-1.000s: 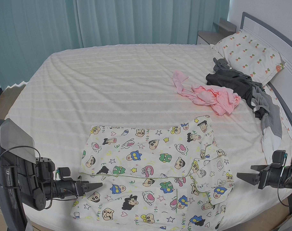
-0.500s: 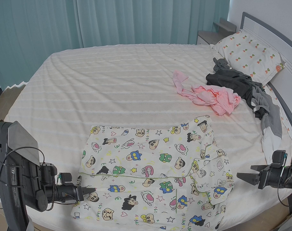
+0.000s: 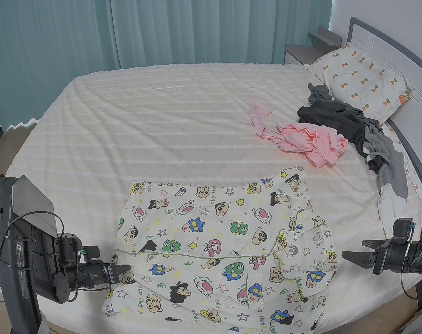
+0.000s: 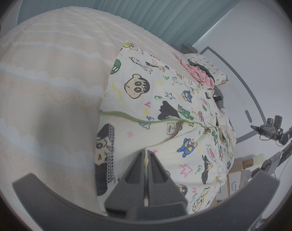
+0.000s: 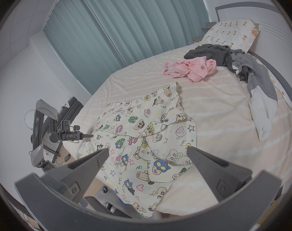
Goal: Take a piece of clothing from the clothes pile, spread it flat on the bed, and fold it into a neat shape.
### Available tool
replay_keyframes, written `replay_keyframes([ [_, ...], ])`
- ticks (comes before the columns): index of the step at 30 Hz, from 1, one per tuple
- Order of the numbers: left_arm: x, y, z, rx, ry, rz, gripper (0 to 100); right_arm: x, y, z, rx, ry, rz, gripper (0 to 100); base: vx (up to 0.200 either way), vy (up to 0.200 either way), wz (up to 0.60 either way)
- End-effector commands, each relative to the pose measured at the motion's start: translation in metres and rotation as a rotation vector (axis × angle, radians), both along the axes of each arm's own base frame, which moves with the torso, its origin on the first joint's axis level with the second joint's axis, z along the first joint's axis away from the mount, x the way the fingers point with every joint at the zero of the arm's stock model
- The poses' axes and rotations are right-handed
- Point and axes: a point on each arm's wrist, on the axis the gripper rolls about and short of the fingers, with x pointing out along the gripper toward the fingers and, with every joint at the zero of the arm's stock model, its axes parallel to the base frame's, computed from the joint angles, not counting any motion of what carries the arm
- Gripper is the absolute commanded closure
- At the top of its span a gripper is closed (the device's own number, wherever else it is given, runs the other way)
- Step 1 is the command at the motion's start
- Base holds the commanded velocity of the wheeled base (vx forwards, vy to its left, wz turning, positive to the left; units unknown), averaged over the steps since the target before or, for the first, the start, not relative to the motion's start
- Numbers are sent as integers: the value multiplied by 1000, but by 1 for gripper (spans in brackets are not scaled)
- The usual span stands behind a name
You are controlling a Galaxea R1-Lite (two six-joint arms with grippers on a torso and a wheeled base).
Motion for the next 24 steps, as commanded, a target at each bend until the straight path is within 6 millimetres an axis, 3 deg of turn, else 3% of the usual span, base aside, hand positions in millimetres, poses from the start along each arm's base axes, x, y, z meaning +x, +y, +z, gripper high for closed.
replay_keyframes([
  [1, 6, -3, 0, -16, -4, 20, 100, 0, 0, 0, 1, 2, 2, 0, 0, 0, 0],
  [7, 5, -6, 2, -24, 8, 43, 100, 0, 0, -1, -1, 5, -3, 0, 0, 0, 0],
  [8, 5, -6, 2, -24, 9, 42, 0, 1, 0, -1, -1, 6, -3, 0, 0, 0, 0],
  [12, 1, -6, 3, -24, 23, 42, 0, 1, 0, -1, 0, 10, -1, 0, 0, 0, 0],
  [18, -34, -10, 36, -115, 87, 88, 0, 0, 0, -3, -1, 16, -1, 0, 0, 0, 0],
  [24, -37, -14, 56, -269, 132, 205, 0, 0, 0, -6, -1, 38, 5, 0, 0, 0, 0],
])
